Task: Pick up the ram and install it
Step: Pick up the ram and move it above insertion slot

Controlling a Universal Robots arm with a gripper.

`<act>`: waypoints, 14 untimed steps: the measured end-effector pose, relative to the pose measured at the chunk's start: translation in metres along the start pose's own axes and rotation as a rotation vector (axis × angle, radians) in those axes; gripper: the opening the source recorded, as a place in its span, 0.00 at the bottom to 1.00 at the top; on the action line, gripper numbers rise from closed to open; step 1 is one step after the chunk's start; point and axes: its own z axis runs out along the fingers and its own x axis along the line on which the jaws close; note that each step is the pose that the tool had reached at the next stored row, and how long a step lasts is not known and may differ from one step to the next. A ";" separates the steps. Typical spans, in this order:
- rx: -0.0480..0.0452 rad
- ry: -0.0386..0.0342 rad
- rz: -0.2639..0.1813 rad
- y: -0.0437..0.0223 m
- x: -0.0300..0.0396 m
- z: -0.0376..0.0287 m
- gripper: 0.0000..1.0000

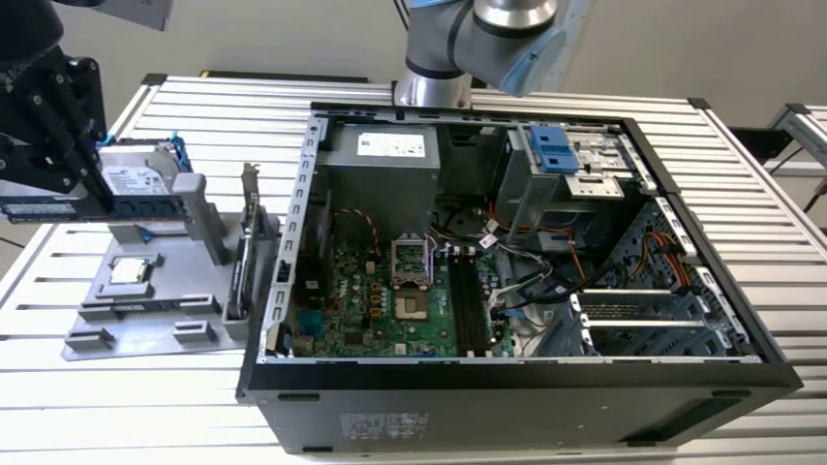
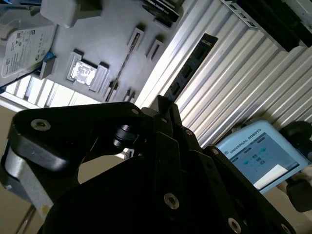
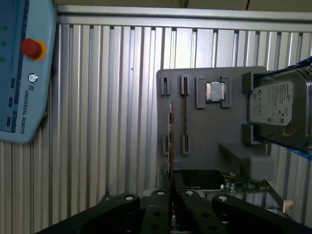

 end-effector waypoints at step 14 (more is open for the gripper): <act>0.0000 0.0000 0.000 -0.0070 0.0002 0.0001 0.00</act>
